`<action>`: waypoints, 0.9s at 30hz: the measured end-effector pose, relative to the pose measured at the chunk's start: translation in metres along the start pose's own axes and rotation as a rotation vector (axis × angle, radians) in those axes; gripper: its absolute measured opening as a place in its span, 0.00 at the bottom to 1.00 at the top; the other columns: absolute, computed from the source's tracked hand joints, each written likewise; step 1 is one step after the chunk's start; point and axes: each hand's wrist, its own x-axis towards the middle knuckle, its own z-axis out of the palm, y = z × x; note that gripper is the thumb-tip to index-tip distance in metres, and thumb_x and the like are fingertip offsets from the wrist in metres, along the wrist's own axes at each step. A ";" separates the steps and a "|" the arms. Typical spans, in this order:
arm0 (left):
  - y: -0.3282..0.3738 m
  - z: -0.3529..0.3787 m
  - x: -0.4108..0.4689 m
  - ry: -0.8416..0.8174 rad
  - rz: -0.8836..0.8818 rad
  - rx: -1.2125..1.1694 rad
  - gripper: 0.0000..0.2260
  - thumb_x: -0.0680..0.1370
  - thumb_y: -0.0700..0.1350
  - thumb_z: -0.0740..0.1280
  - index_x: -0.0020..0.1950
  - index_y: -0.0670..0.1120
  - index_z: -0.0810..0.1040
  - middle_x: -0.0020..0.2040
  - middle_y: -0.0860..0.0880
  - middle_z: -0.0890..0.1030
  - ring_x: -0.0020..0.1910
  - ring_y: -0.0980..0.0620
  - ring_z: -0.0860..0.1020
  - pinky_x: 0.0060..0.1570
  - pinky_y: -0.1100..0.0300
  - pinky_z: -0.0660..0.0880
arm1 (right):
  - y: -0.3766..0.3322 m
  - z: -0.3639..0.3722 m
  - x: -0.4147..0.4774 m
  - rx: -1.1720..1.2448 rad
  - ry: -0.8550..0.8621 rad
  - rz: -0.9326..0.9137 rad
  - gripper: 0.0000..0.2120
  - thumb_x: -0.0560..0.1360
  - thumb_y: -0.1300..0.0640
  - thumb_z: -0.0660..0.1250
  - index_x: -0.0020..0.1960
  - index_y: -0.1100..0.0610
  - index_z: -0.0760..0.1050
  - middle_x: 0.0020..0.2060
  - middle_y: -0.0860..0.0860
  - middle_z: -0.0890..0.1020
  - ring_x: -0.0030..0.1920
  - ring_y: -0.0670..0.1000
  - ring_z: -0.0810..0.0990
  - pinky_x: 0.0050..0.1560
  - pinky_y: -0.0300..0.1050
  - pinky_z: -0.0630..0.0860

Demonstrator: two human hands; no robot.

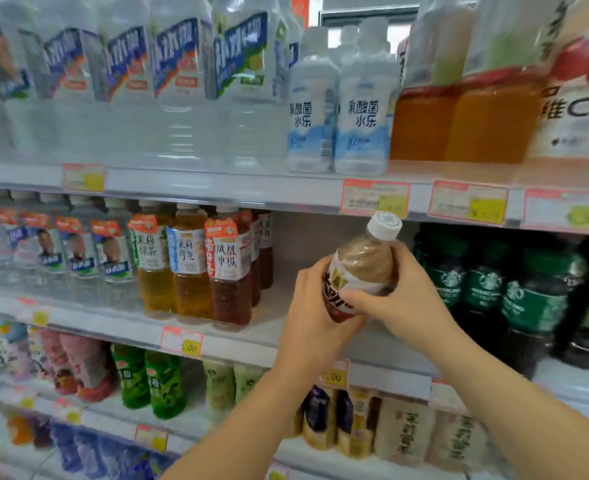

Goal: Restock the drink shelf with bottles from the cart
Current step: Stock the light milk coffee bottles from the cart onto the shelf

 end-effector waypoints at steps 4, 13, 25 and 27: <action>-0.024 -0.007 0.015 -0.119 -0.047 0.086 0.30 0.67 0.52 0.75 0.62 0.69 0.63 0.59 0.61 0.71 0.56 0.68 0.71 0.53 0.73 0.70 | 0.014 0.007 0.019 -0.081 -0.037 -0.006 0.32 0.64 0.57 0.77 0.61 0.45 0.65 0.47 0.35 0.75 0.48 0.32 0.74 0.44 0.26 0.71; -0.079 -0.056 0.015 -0.331 -0.076 0.649 0.13 0.78 0.52 0.62 0.63 0.54 0.74 0.57 0.57 0.76 0.57 0.56 0.75 0.55 0.57 0.73 | 0.050 0.023 0.065 0.001 -0.133 0.116 0.32 0.69 0.62 0.72 0.68 0.49 0.63 0.54 0.44 0.77 0.57 0.45 0.76 0.50 0.33 0.71; -0.094 -0.062 0.006 -0.306 0.035 0.701 0.28 0.73 0.59 0.43 0.53 0.50 0.79 0.50 0.53 0.80 0.47 0.50 0.79 0.44 0.53 0.76 | 0.097 0.057 0.088 -0.173 -0.162 0.216 0.36 0.63 0.62 0.78 0.66 0.58 0.65 0.56 0.50 0.77 0.55 0.47 0.76 0.46 0.32 0.71; -0.096 -0.062 0.007 -0.309 0.040 0.691 0.26 0.74 0.58 0.45 0.52 0.50 0.79 0.49 0.53 0.80 0.46 0.50 0.79 0.43 0.53 0.77 | 0.106 0.060 0.101 -0.152 -0.196 0.214 0.29 0.67 0.65 0.74 0.65 0.61 0.67 0.59 0.56 0.78 0.57 0.49 0.76 0.46 0.30 0.73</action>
